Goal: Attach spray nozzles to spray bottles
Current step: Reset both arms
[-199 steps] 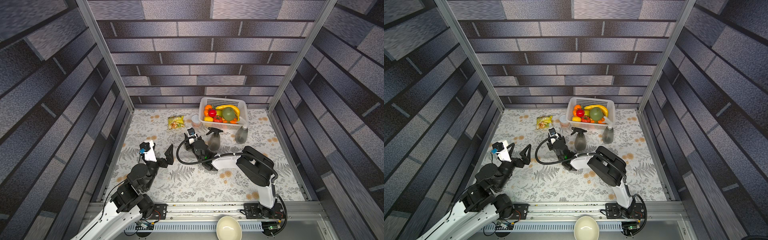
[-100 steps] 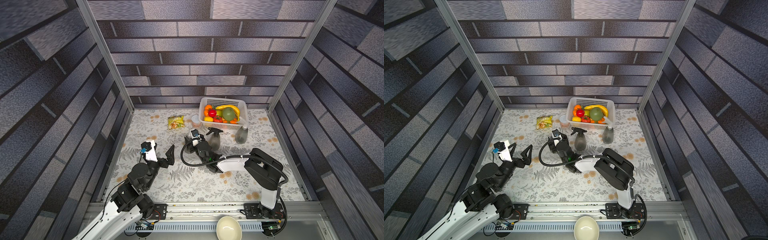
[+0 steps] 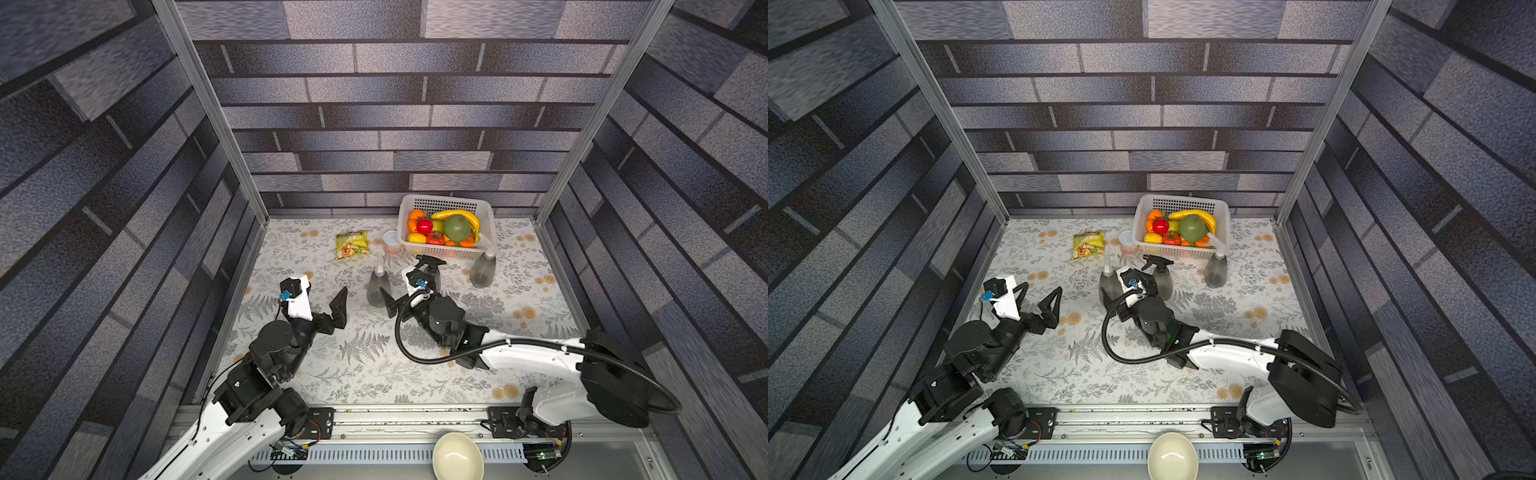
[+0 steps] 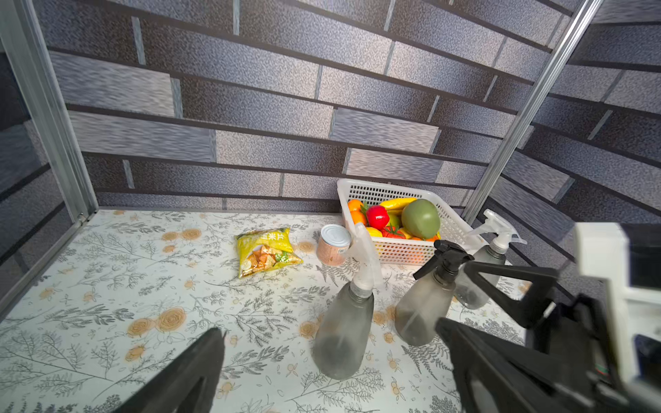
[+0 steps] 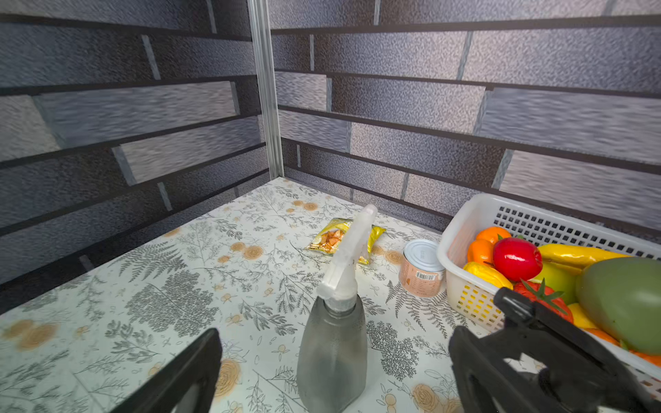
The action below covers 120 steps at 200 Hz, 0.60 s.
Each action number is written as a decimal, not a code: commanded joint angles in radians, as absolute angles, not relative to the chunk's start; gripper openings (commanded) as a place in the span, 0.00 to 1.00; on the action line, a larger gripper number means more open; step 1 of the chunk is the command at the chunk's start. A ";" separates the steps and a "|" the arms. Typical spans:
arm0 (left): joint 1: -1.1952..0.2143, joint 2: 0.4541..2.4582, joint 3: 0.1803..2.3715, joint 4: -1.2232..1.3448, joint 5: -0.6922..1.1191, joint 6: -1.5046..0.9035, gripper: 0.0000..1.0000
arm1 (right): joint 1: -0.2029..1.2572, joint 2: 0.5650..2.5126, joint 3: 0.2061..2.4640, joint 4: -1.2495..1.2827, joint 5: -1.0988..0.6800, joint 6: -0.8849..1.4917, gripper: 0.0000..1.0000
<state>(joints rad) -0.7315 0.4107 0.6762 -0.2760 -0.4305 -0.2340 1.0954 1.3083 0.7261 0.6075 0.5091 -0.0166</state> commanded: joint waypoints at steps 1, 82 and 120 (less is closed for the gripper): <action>-0.741 0.413 0.770 -0.472 -0.542 -0.200 1.00 | 1.098 1.106 0.745 0.332 0.587 0.005 1.00; -0.731 0.557 0.587 -0.236 -0.928 0.051 1.00 | 1.034 0.873 0.627 0.133 0.930 -0.141 1.00; -0.477 0.708 0.404 0.125 -0.742 -0.012 1.00 | 0.698 0.777 0.465 0.098 0.713 0.053 1.00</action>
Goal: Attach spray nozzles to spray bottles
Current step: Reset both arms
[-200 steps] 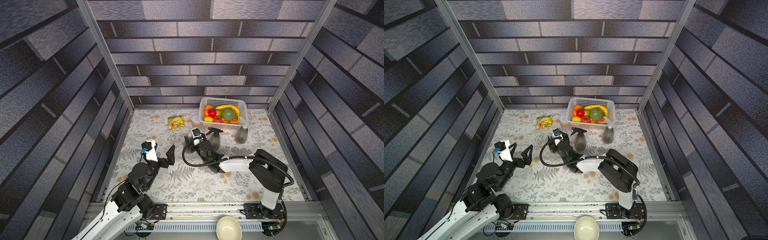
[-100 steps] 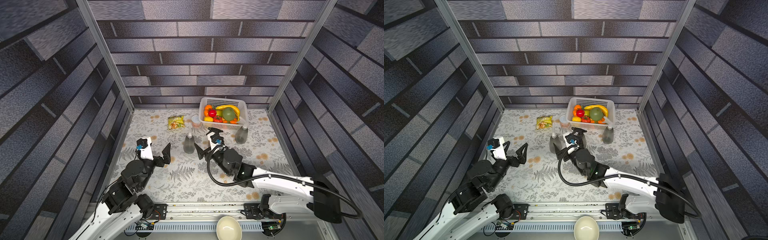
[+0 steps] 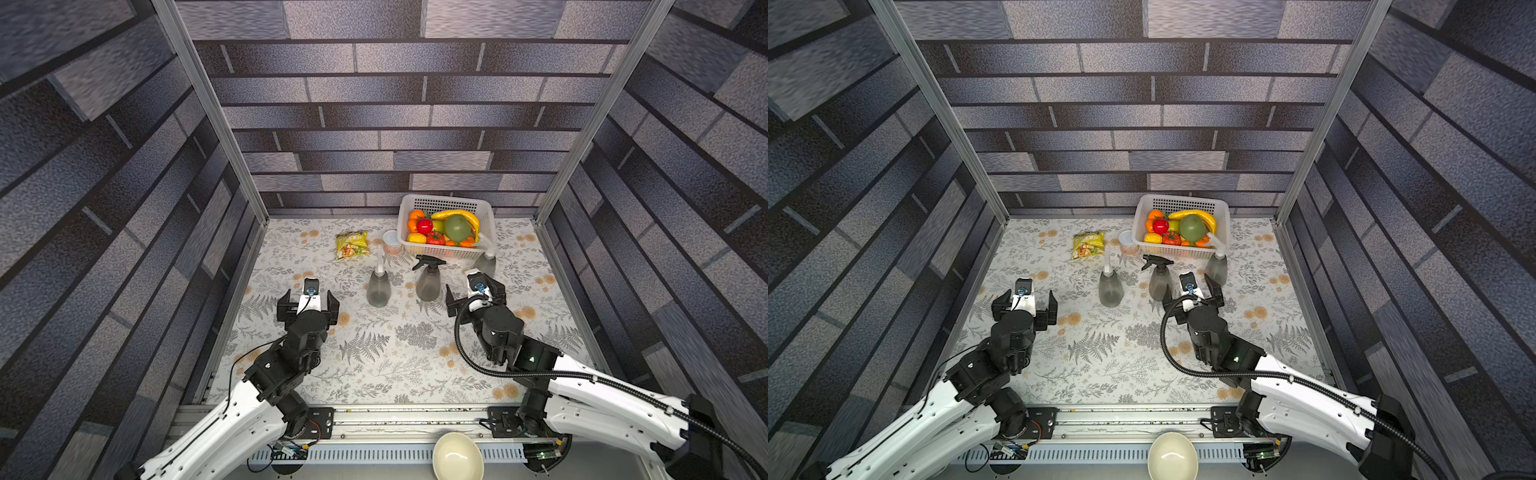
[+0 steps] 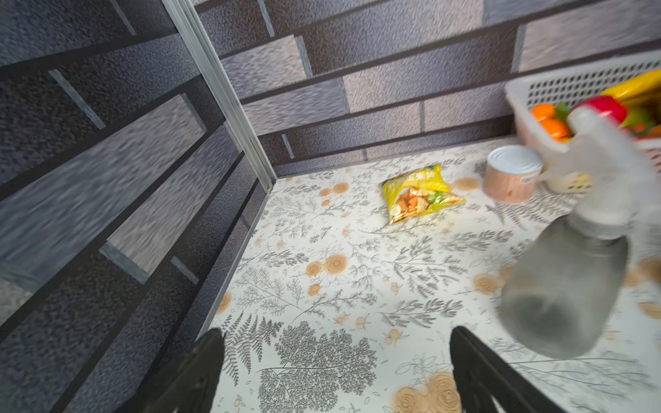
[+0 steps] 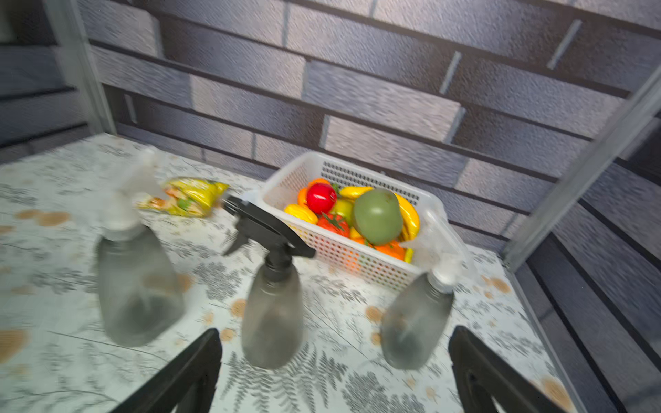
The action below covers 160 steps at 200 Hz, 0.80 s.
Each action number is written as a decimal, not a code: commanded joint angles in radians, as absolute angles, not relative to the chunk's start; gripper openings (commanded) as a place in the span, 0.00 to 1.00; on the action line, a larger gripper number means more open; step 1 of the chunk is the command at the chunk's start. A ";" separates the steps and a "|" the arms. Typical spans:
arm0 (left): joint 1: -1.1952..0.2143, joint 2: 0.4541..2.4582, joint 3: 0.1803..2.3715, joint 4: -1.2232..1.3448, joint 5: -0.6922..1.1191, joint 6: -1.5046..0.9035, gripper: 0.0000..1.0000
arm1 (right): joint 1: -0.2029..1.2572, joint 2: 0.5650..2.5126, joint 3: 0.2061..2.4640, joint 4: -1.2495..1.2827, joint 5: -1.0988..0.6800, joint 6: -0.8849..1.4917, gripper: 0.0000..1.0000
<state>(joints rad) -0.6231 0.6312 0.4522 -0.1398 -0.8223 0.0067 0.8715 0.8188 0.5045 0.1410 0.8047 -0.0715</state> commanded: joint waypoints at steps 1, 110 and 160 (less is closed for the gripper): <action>-0.465 0.713 0.402 0.128 -0.738 -0.021 1.00 | 0.690 0.776 0.461 0.100 0.709 0.052 1.00; 0.086 1.274 0.163 1.027 -0.178 -0.138 1.00 | 0.243 1.173 0.209 0.825 0.395 -0.179 1.00; 0.043 1.600 0.185 1.351 -0.119 -0.048 1.00 | 0.213 1.443 0.218 1.145 0.337 -0.140 1.00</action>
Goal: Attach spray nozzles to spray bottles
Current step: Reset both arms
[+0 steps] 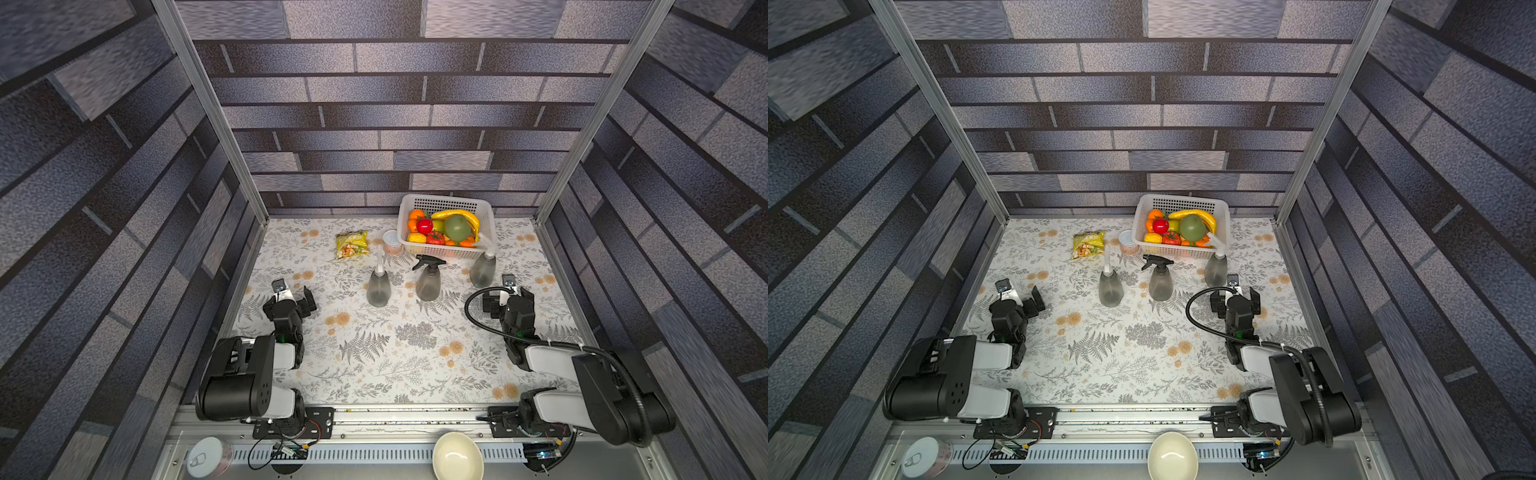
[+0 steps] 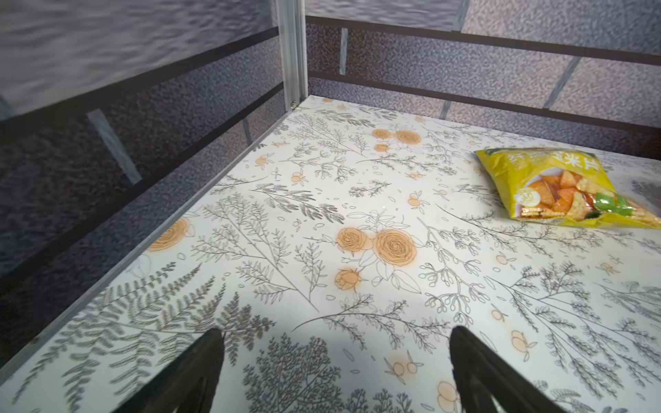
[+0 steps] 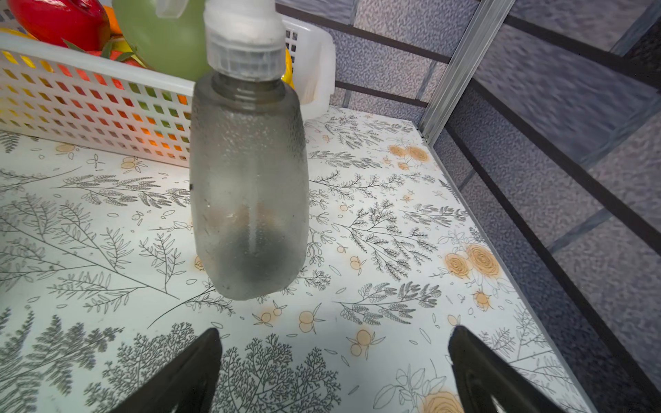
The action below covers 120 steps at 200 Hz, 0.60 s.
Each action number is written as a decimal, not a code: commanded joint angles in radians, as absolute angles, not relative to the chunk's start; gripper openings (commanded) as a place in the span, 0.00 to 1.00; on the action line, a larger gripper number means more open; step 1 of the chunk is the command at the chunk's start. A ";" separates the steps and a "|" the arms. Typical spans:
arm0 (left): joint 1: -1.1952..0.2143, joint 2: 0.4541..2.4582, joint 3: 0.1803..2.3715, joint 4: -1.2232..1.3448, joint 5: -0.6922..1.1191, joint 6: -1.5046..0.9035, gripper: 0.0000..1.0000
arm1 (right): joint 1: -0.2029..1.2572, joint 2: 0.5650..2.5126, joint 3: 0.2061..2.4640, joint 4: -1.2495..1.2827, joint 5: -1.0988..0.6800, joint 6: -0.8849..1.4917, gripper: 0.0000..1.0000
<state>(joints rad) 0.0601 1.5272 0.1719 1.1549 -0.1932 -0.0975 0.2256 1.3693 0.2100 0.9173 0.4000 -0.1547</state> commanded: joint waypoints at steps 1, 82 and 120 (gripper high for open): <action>0.043 1.596 0.186 1.341 -0.118 -0.047 1.00 | 0.213 1.448 0.218 1.147 0.334 -0.140 1.00; 0.095 1.564 0.412 0.874 0.074 -0.043 1.00 | 0.147 1.568 0.282 1.122 0.328 -0.054 1.00; 0.100 1.566 0.406 0.891 0.066 -0.051 1.00 | 0.079 1.550 0.327 1.005 0.298 0.032 1.00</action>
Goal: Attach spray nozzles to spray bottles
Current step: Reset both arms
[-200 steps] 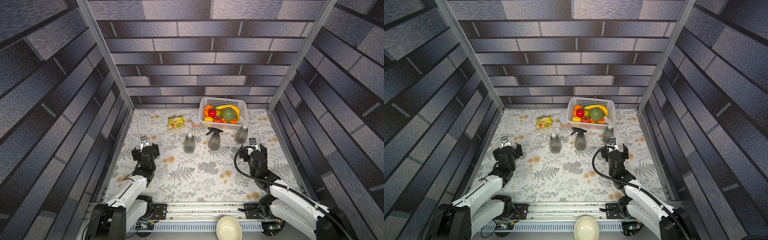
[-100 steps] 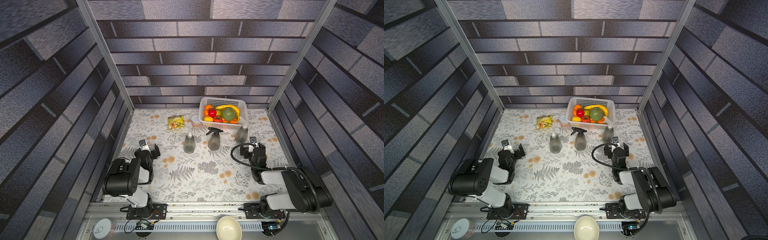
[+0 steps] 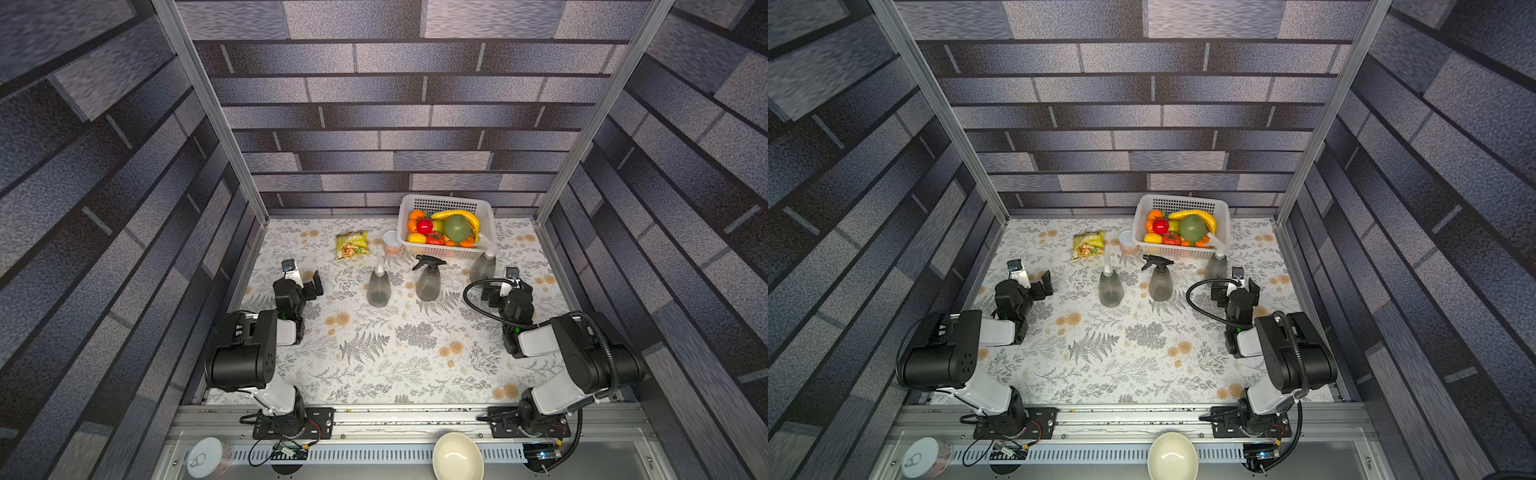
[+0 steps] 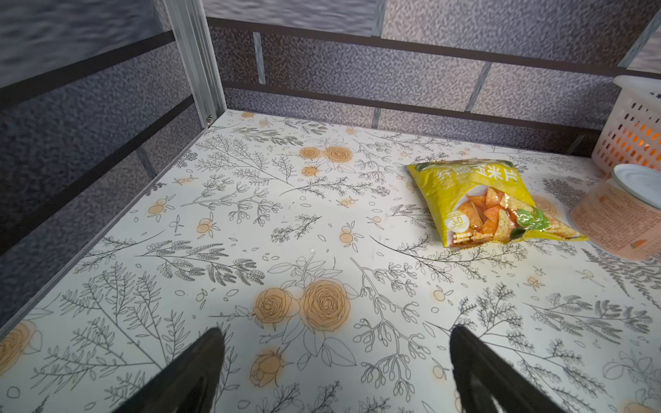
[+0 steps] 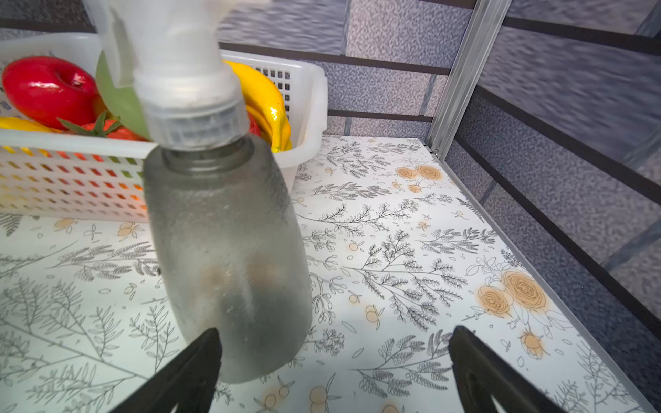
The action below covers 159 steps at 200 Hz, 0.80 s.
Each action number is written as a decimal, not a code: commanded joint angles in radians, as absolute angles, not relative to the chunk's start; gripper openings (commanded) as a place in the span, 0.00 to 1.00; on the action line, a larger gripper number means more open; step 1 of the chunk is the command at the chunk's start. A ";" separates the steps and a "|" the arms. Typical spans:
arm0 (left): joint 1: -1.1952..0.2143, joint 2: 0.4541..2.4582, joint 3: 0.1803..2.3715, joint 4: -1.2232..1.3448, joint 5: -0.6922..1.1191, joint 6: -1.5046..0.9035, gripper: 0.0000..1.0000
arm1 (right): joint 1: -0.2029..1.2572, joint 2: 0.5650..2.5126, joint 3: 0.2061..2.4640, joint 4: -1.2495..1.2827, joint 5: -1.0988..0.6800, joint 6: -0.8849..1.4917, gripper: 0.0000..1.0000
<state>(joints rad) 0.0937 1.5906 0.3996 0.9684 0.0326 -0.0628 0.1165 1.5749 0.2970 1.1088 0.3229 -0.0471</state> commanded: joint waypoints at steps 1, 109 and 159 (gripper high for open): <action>0.100 1.566 0.405 0.891 0.066 -0.051 1.00 | 0.078 1.551 0.326 1.006 0.296 0.034 1.00; 0.094 1.564 0.402 0.896 0.023 -0.060 1.00 | 0.068 1.551 0.300 1.055 0.334 0.048 1.00; 0.092 1.565 0.404 0.892 0.022 -0.058 1.00 | 0.078 1.554 0.331 1.006 0.293 0.021 1.00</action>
<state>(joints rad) 0.0937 1.5883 0.3988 0.8989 0.0402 -0.0631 0.0692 1.5665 0.3122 1.0397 0.3107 0.0322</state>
